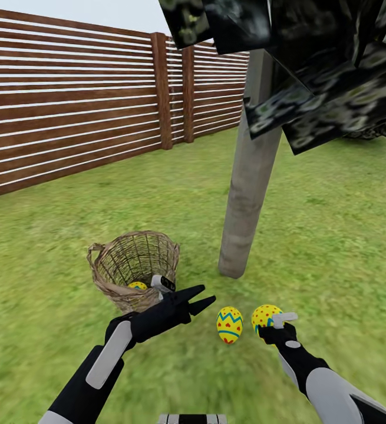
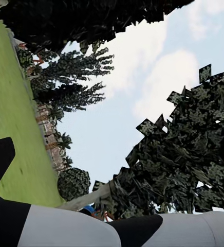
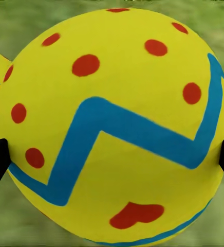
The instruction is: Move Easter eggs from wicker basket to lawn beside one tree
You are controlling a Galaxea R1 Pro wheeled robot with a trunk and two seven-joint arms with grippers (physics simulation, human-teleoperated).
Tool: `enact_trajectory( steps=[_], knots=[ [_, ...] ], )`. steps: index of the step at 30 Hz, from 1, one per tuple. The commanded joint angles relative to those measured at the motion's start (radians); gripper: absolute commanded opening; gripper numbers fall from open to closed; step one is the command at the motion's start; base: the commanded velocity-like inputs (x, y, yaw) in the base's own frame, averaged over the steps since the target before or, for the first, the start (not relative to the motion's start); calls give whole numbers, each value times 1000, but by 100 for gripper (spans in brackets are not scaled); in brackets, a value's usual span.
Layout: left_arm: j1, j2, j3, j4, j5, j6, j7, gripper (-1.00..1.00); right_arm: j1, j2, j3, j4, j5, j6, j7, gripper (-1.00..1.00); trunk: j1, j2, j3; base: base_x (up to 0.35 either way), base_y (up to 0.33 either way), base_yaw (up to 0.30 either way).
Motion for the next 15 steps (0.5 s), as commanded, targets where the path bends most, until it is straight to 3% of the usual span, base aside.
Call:
enact_trajectory(
  steps=[1,5,8,15],
  knots=[
    [-1,0,0,0,4,5,-1,100,-1,0,-8,2,10,-5,0,-100,0,0,-1,0,0,0],
    [-1,1,0,2,4,4,-2,100,-1,1,-8,0,11,-6,2,-100,0,0,-1,0,0,0],
    [0,1,0,2,4,4,0,100,-1,2,-8,-2,11,-3,1,-100,0,0,-1,209,-178,28],
    [-1,0,0,2,4,4,0,100,-1,2,-8,-2,11,-3,-7,-100,0,0,-1,295,-188,270]
  ],
)
